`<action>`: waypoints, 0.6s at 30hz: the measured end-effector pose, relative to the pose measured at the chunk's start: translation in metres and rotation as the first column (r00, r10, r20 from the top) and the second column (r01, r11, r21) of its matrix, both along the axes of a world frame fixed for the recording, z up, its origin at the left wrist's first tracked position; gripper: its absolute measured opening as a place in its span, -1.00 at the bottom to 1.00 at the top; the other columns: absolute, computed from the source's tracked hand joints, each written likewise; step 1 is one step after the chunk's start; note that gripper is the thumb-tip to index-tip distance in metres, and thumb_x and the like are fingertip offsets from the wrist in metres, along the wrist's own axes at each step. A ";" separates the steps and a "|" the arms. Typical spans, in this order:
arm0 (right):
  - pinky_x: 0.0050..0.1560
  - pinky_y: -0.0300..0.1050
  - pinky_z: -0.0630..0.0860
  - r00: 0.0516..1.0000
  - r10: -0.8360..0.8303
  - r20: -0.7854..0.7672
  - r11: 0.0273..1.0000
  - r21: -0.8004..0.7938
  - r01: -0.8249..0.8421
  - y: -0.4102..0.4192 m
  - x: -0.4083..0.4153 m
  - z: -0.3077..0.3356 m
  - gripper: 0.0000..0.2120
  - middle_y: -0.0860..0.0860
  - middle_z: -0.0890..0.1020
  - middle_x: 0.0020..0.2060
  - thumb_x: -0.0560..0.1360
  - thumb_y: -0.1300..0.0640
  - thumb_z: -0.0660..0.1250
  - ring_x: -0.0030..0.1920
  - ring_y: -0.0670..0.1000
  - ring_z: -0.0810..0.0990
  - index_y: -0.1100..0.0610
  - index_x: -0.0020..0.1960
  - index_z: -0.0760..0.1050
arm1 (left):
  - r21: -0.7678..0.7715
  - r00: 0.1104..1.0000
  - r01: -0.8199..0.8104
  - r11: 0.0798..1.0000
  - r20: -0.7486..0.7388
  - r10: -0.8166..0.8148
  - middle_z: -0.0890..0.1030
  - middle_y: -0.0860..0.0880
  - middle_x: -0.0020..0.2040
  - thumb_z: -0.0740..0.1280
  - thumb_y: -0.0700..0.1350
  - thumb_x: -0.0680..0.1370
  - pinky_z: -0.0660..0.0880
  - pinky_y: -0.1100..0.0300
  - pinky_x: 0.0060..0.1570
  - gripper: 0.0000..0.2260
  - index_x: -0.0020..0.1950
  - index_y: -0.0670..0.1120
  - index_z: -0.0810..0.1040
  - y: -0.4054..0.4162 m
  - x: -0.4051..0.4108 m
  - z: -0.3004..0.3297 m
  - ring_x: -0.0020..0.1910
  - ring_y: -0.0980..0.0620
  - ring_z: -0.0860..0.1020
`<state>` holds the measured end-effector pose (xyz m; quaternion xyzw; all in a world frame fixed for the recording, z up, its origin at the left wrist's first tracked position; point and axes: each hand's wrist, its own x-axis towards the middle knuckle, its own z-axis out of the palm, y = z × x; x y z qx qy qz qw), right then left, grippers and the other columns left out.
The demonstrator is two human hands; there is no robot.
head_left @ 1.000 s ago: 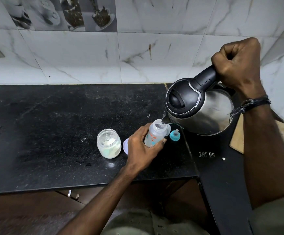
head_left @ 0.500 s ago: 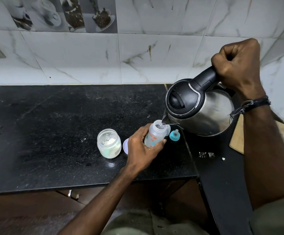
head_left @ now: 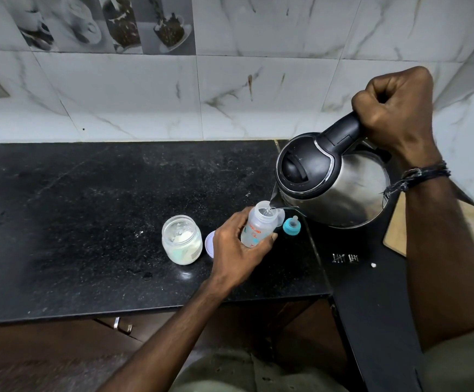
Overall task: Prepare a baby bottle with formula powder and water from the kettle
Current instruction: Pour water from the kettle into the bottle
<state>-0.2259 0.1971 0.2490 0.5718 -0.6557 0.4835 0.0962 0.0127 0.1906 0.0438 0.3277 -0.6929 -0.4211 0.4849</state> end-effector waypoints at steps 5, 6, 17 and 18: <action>-0.45 -0.20 0.09 0.997 0.002 0.073 1.000 -0.025 0.000 -0.004 -0.009 -0.008 -0.69 0.08 0.18 -0.60 0.29 0.14 0.24 -0.49 0.00 0.17 0.34 -0.49 0.31 | 0.030 1.000 -0.002 1.000 -0.010 0.002 0.71 0.06 0.13 0.60 -0.12 0.42 0.60 0.19 0.08 -0.56 0.28 0.04 0.64 -0.003 -0.002 -0.001 0.11 0.08 0.67; -0.45 -0.20 0.08 0.995 0.010 0.103 0.999 -0.033 -0.007 -0.006 -0.011 -0.010 -0.69 0.07 0.20 -0.59 0.29 0.15 0.24 -0.49 0.00 0.15 0.35 -0.49 0.29 | 0.029 1.000 -0.003 1.000 -0.015 0.004 0.71 0.07 0.12 0.60 -0.11 0.42 0.59 0.19 0.08 -0.57 0.27 0.06 0.63 -0.003 -0.002 0.000 0.11 0.09 0.67; -0.40 0.07 0.12 0.918 -0.016 0.395 0.995 -0.087 0.055 -0.035 -0.048 -0.030 -0.62 -0.06 0.20 -0.60 0.31 0.15 0.29 -0.42 0.09 0.18 0.51 -0.38 0.37 | 0.079 0.998 -0.064 0.995 -0.022 0.065 0.73 0.04 0.12 0.63 -0.16 0.42 0.60 0.15 0.10 -0.57 0.27 -0.09 0.66 -0.020 -0.018 -0.009 0.10 0.09 0.68; -0.40 0.07 0.11 0.901 -0.019 0.433 0.994 -0.088 0.064 -0.039 -0.051 -0.032 -0.65 -0.08 0.18 -0.62 0.30 0.14 0.29 -0.42 0.10 0.16 0.45 -0.44 0.35 | 0.085 0.997 -0.072 0.994 -0.022 0.074 0.73 0.03 0.13 0.62 -0.15 0.42 0.61 0.12 0.11 -0.56 0.28 -0.09 0.66 -0.022 -0.020 -0.011 0.11 0.08 0.68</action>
